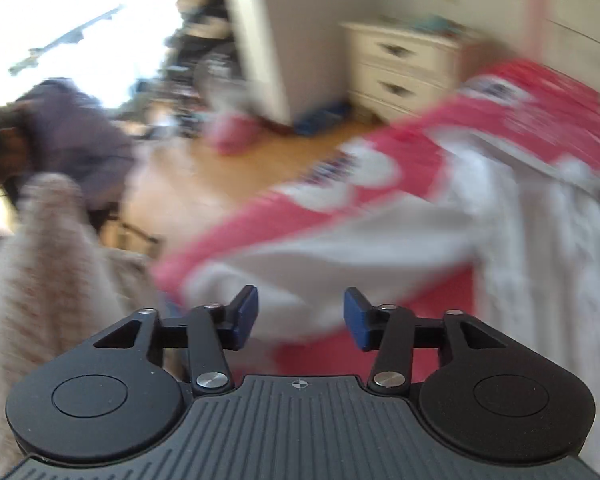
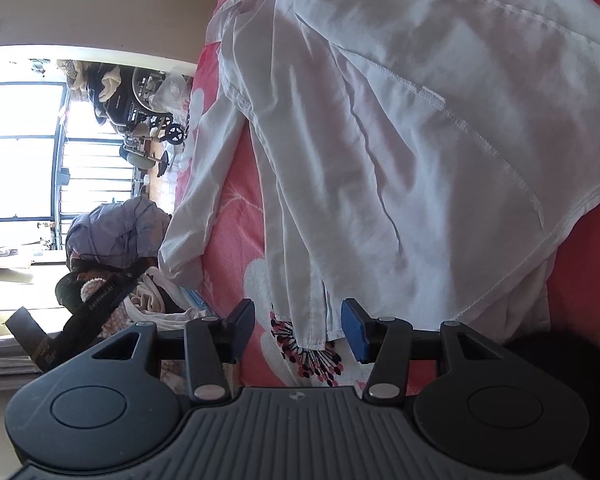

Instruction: Fold clothes

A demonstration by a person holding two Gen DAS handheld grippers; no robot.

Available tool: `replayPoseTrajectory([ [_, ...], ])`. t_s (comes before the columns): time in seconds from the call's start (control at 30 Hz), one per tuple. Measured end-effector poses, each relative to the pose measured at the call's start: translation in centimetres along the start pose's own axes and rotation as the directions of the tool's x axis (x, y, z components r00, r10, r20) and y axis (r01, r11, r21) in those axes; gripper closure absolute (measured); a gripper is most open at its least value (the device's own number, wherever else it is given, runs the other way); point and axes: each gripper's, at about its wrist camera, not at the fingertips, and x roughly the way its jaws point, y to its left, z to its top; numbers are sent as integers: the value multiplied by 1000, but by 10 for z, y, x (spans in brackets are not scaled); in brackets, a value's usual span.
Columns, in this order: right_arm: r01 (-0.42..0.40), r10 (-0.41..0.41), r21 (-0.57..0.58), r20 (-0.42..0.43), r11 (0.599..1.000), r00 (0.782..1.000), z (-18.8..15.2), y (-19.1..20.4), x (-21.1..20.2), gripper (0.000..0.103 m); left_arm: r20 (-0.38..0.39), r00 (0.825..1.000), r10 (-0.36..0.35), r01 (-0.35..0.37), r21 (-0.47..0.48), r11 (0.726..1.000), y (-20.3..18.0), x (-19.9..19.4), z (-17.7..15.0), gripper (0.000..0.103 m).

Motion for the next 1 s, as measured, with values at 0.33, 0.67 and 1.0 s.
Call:
replayPoseTrajectory([
  [0.33, 14, -14, 2, 28, 1000, 1000, 3, -12, -18, 51, -336, 901, -273, 360, 231, 904, -119, 27, -94, 50],
  [0.67, 7, -8, 33, 14, 999, 1000, 10, -22, -9, 51, -379, 909, -174, 307, 325, 895, -131, 54, -115, 85],
  [1.0, -13, 14, 49, -4, 999, 1000, 14, -28, -7, 51, -364, 886, -288, 365, 163, 917, -112, 47, -99, 92],
])
